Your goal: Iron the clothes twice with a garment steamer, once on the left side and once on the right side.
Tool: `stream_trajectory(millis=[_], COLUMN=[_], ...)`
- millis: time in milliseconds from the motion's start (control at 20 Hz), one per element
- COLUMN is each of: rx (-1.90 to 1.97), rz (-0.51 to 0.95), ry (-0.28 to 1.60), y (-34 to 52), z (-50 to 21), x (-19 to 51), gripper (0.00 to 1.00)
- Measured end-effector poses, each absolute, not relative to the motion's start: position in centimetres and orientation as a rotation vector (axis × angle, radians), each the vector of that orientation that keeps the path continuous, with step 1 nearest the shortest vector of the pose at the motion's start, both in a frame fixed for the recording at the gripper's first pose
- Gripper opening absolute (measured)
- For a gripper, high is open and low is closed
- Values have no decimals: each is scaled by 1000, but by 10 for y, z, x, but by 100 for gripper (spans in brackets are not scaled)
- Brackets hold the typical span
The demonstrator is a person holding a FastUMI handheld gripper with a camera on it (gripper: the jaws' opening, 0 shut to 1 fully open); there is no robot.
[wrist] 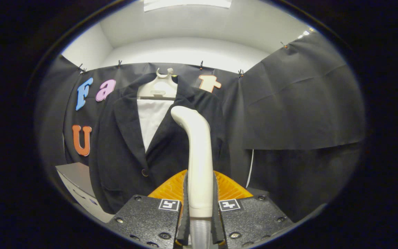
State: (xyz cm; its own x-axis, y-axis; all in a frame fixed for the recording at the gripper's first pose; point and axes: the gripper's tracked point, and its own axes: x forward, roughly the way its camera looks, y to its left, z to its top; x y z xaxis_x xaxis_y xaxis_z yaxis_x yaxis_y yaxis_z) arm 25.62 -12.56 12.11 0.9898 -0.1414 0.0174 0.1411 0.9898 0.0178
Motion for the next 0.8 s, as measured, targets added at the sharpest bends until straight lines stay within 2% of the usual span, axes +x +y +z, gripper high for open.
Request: stream_trajectory(millis=[800], rx=[-17], rz=[-216], ry=[135], y=[-118], z=[50], x=[214], gripper=[28])
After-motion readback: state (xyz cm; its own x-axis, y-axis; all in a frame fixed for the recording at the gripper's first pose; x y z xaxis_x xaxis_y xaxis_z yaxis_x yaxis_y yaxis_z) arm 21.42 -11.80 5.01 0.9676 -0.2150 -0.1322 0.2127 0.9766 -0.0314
